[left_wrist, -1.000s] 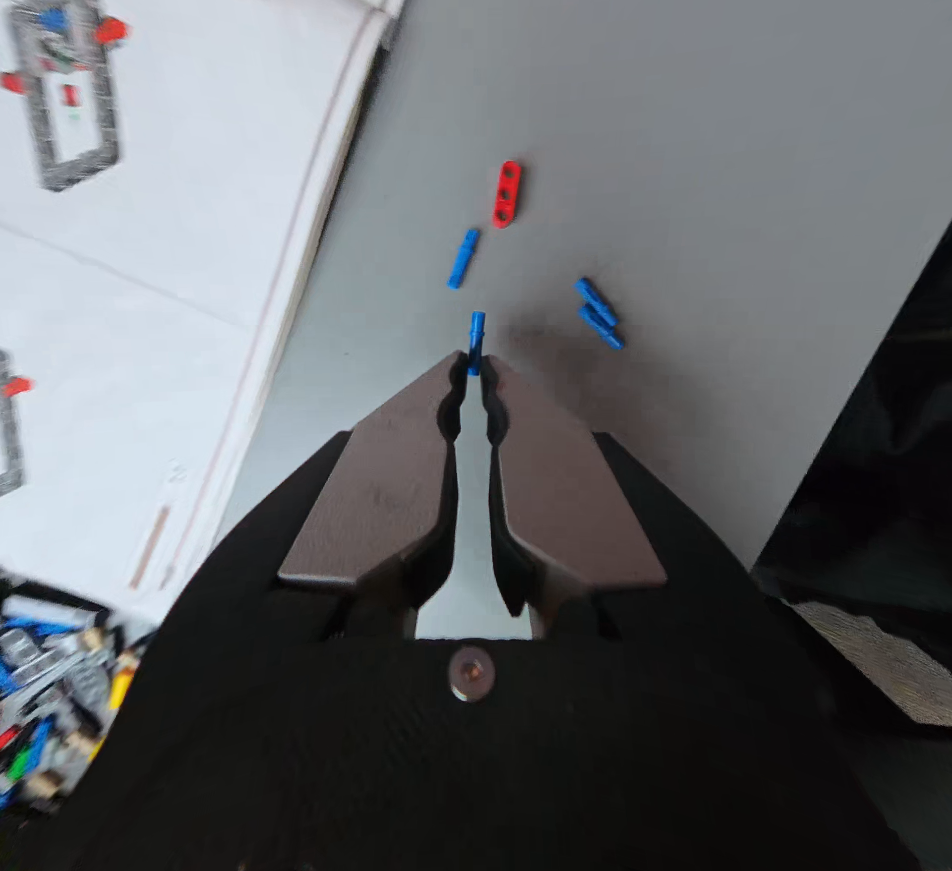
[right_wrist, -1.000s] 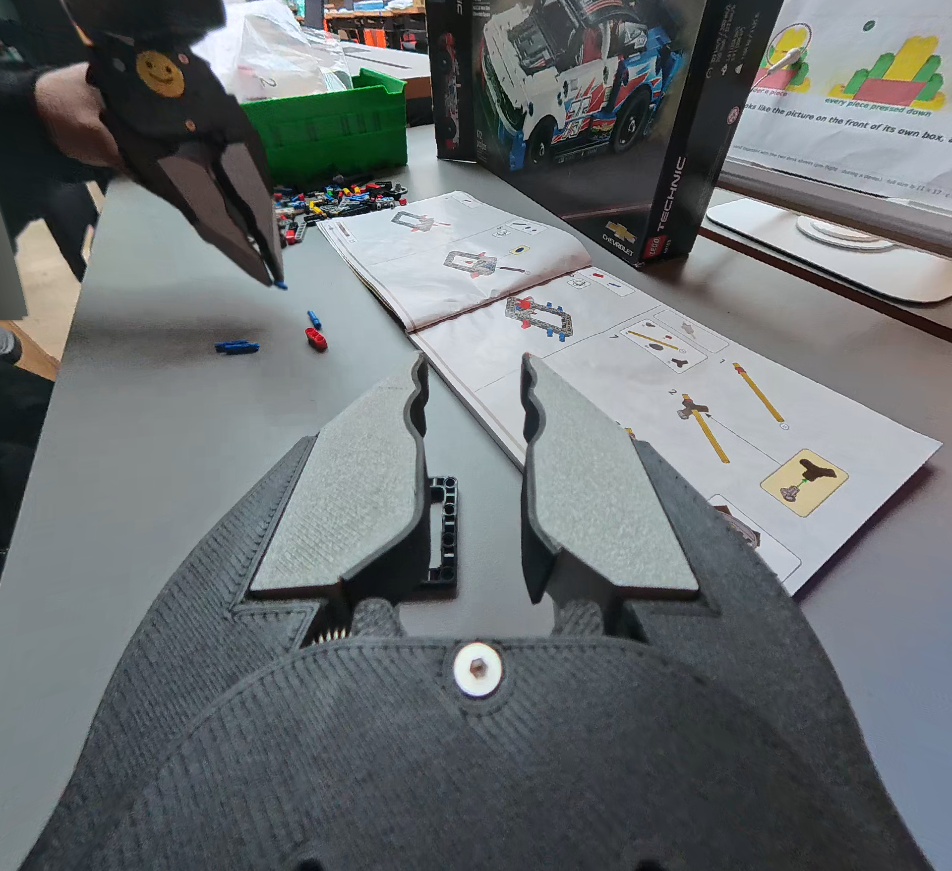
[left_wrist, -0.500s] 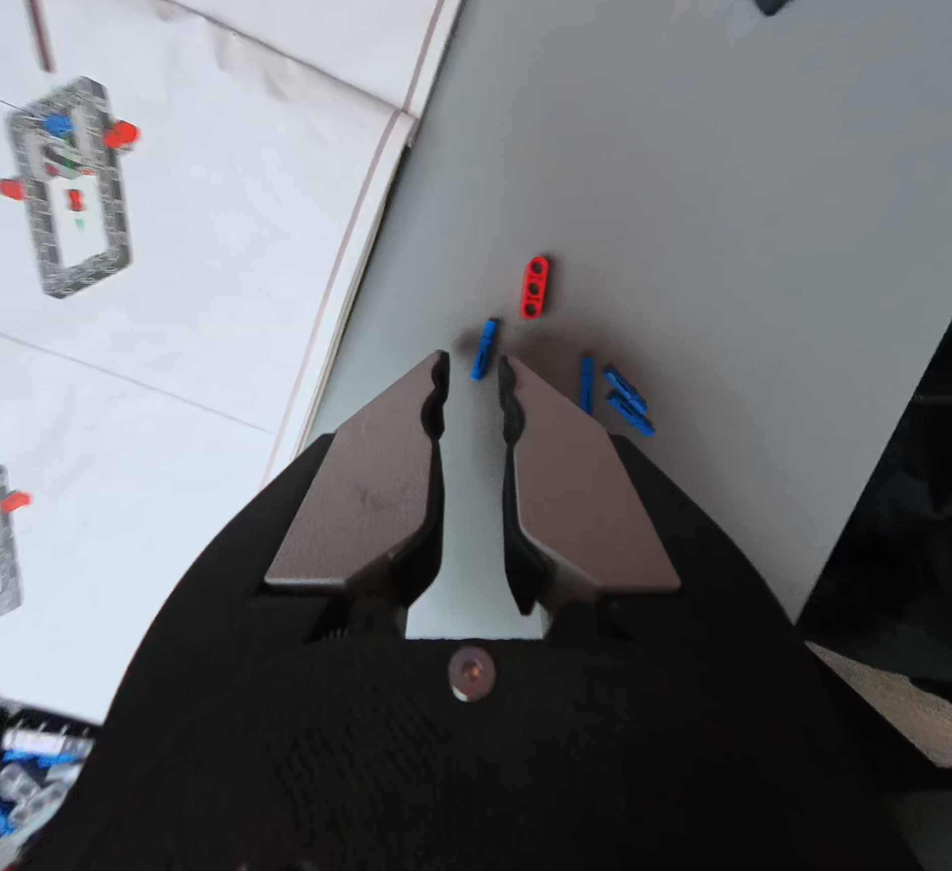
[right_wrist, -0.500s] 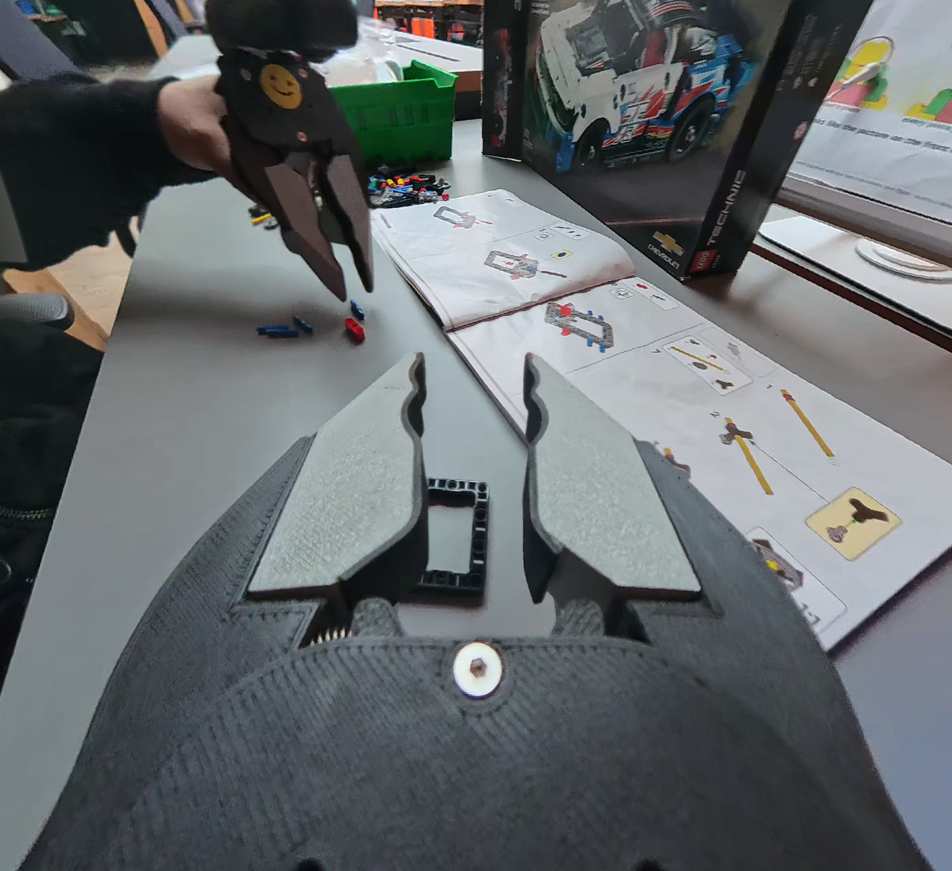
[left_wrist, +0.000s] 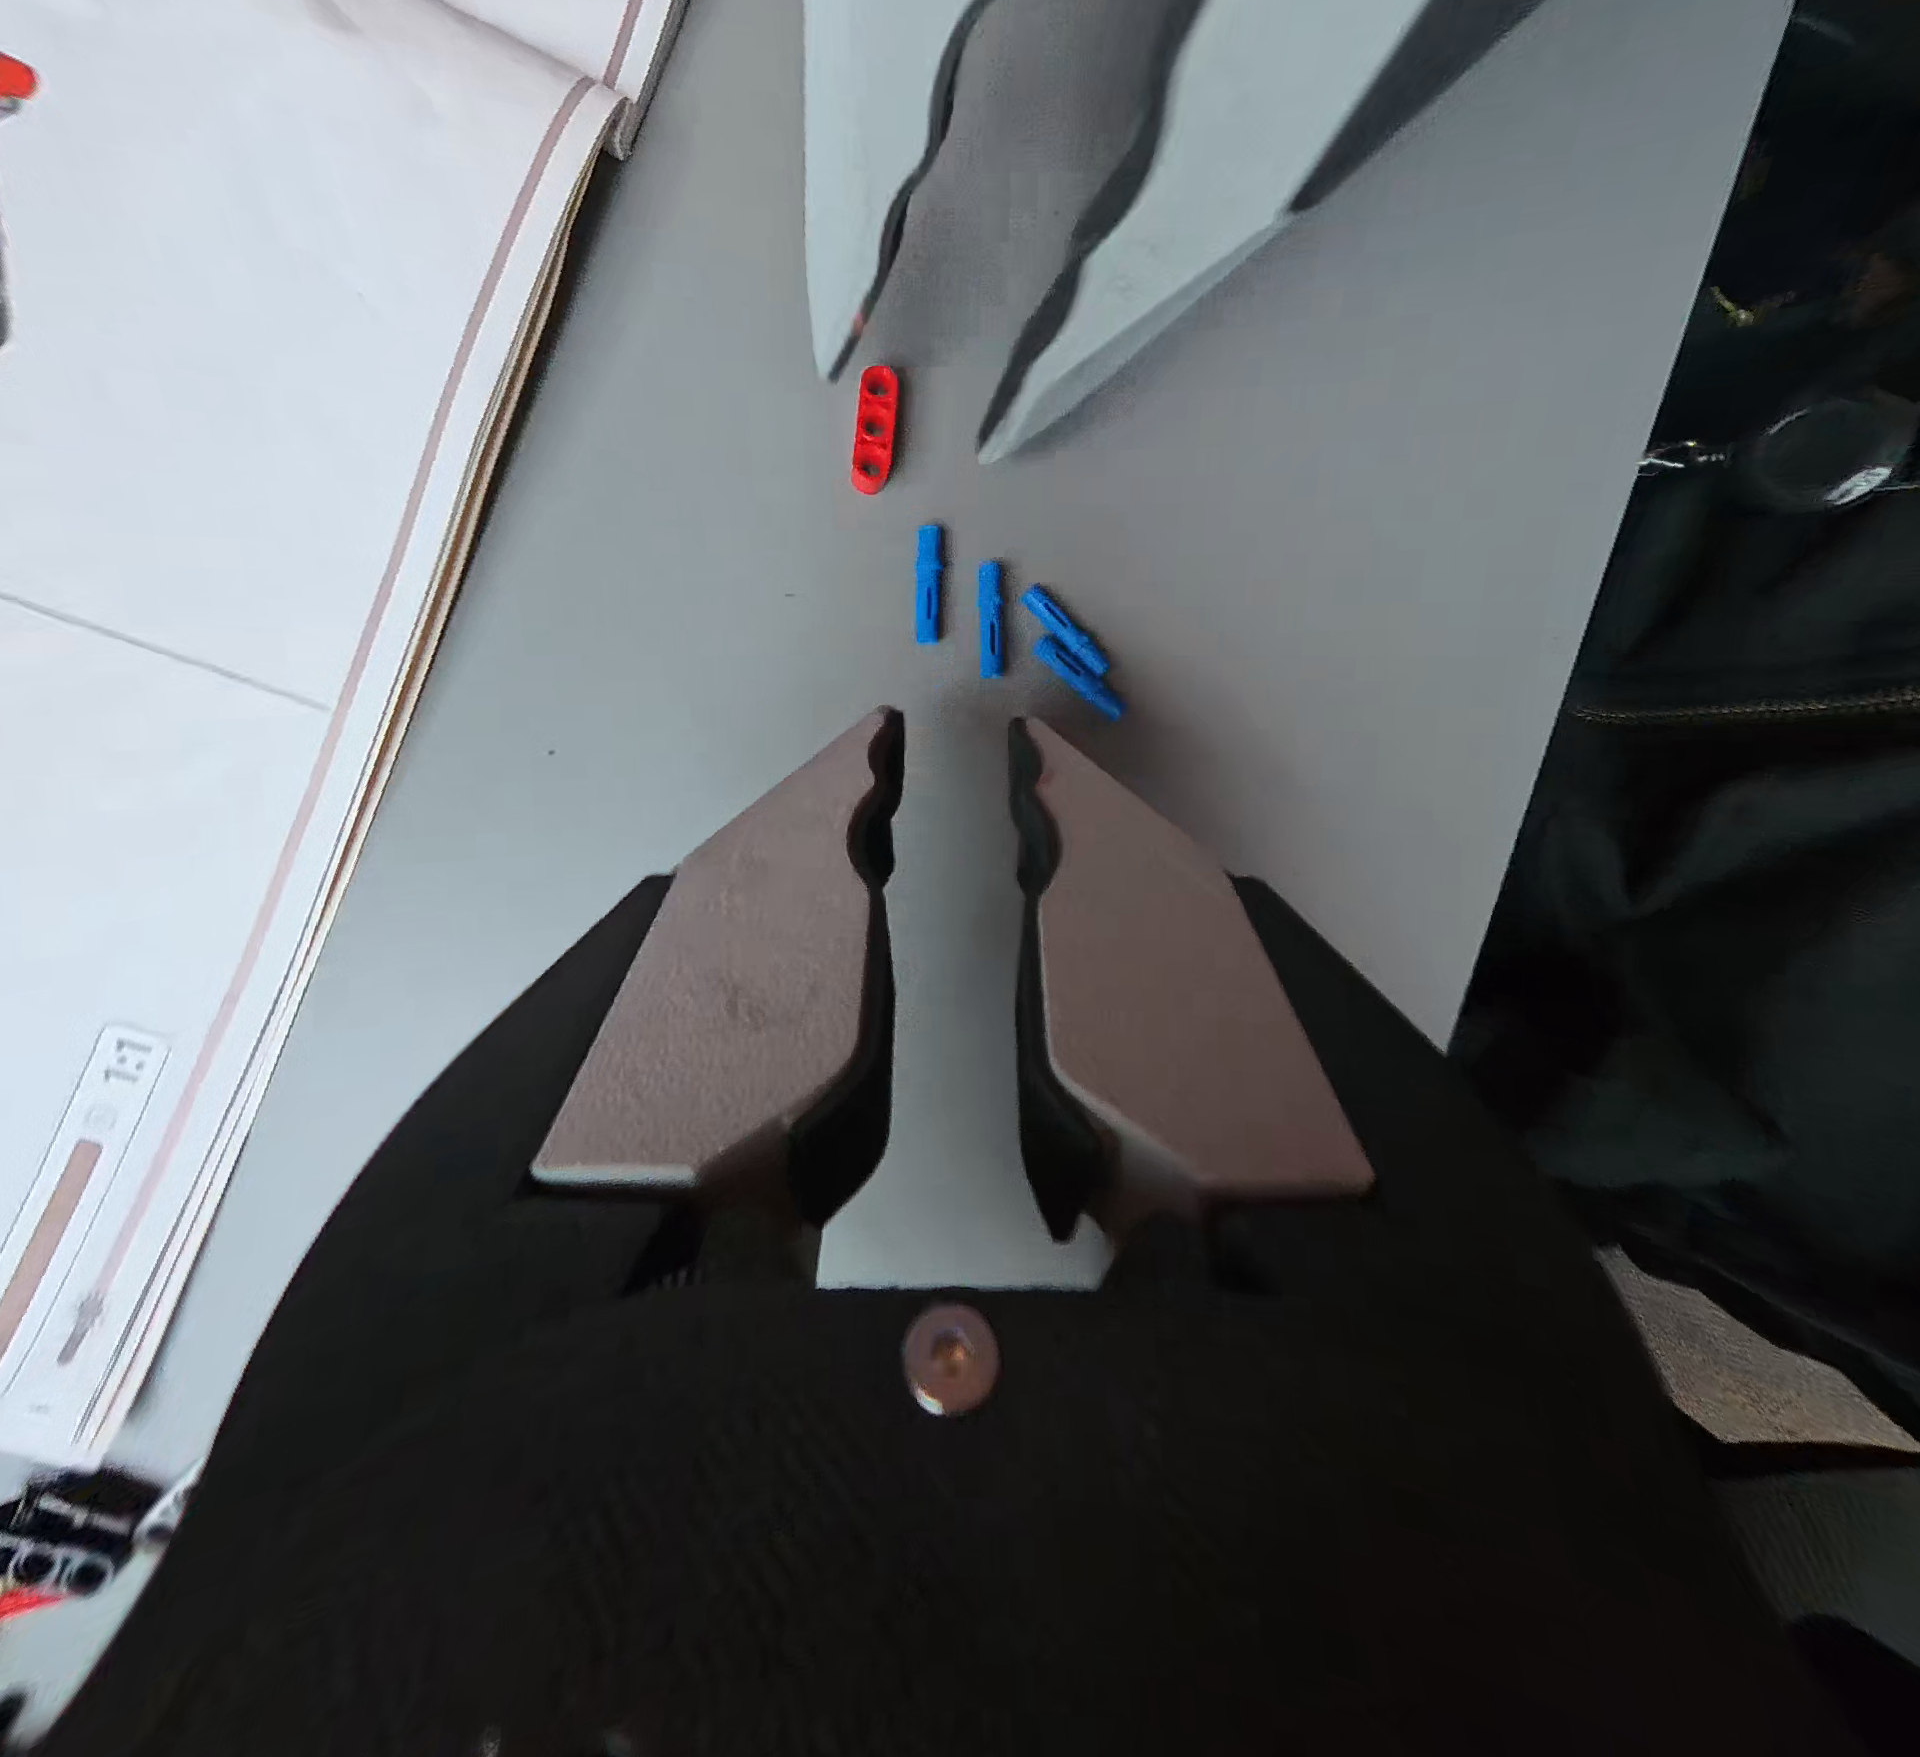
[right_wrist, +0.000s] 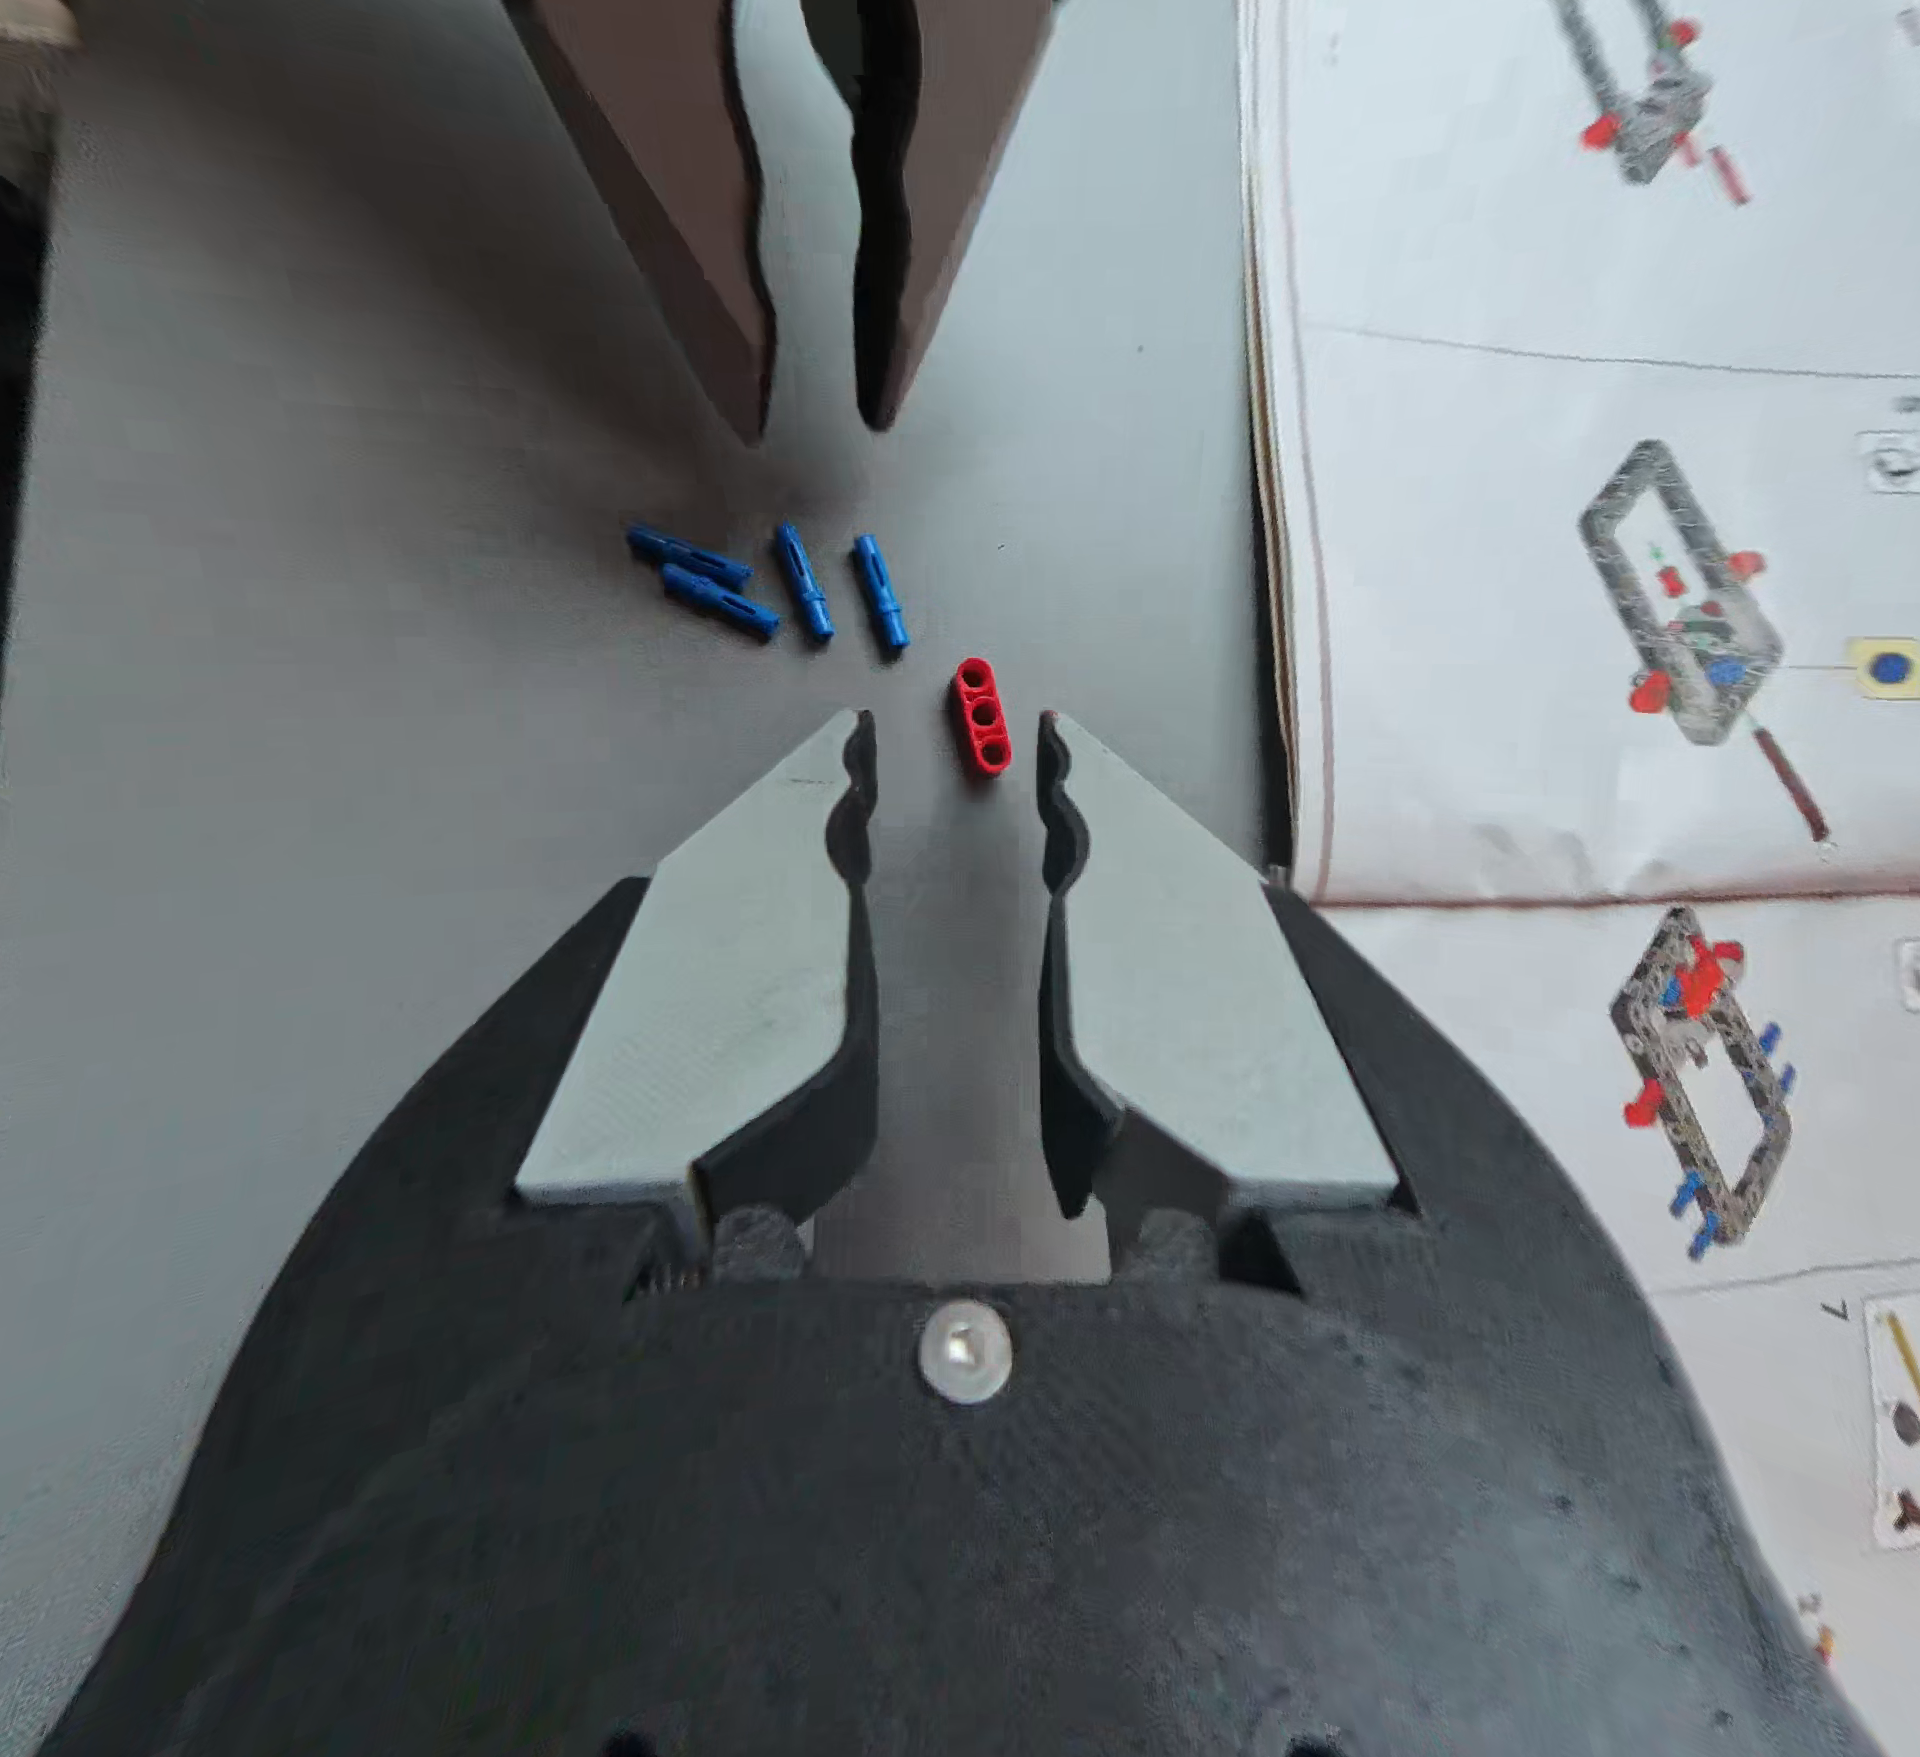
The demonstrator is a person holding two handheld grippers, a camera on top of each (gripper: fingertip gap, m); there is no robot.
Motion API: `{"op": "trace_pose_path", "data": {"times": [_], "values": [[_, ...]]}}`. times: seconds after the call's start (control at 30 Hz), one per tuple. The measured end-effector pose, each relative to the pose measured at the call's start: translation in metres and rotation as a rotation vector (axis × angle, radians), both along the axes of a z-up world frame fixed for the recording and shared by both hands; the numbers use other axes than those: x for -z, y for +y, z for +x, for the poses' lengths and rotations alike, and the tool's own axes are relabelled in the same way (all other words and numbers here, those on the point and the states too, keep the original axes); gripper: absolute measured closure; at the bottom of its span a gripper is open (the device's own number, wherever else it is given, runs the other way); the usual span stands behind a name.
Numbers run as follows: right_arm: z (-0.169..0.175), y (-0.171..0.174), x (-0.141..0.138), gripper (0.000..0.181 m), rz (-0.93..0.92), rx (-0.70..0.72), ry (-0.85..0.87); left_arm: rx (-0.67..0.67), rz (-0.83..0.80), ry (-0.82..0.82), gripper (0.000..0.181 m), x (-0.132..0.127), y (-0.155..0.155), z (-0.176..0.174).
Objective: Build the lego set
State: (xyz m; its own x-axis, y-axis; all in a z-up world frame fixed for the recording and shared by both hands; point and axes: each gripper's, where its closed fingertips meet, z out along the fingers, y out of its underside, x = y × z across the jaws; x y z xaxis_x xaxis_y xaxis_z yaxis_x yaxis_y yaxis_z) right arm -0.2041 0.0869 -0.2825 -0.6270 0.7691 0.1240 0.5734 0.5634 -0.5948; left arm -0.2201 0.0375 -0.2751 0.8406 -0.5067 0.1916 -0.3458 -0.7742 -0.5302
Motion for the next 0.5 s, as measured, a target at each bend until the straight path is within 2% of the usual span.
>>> {"op": "trace_pose_path", "data": {"times": [0.03,0.07,0.17,0.23,0.4,0.5], "values": [[-0.003,0.002,0.008,0.161,0.027,-0.002,-0.021,-0.005,0.021,0.005,0.163,-0.004,-0.003,-0.002],[-0.006,0.003,0.011,0.177,0.032,-0.002,-0.026,-0.007,0.045,0.012,0.162,-0.007,-0.005,-0.003],[0.006,0.013,0.008,0.177,0.031,0.056,-0.07,0.014,0.117,0.005,0.16,-0.016,-0.006,0.007],[0.022,0.025,-0.011,0.177,-0.005,0.131,-0.001,0.048,0.181,0.008,0.156,-0.021,0.0,0.022],[0.101,0.069,-0.056,0.177,-0.137,0.367,0.167,0.209,0.284,0.011,0.146,-0.022,0.037,0.088],[0.149,0.09,-0.054,0.177,-0.18,0.473,0.202,0.313,0.272,-0.008,0.141,-0.02,0.065,0.125]]}}
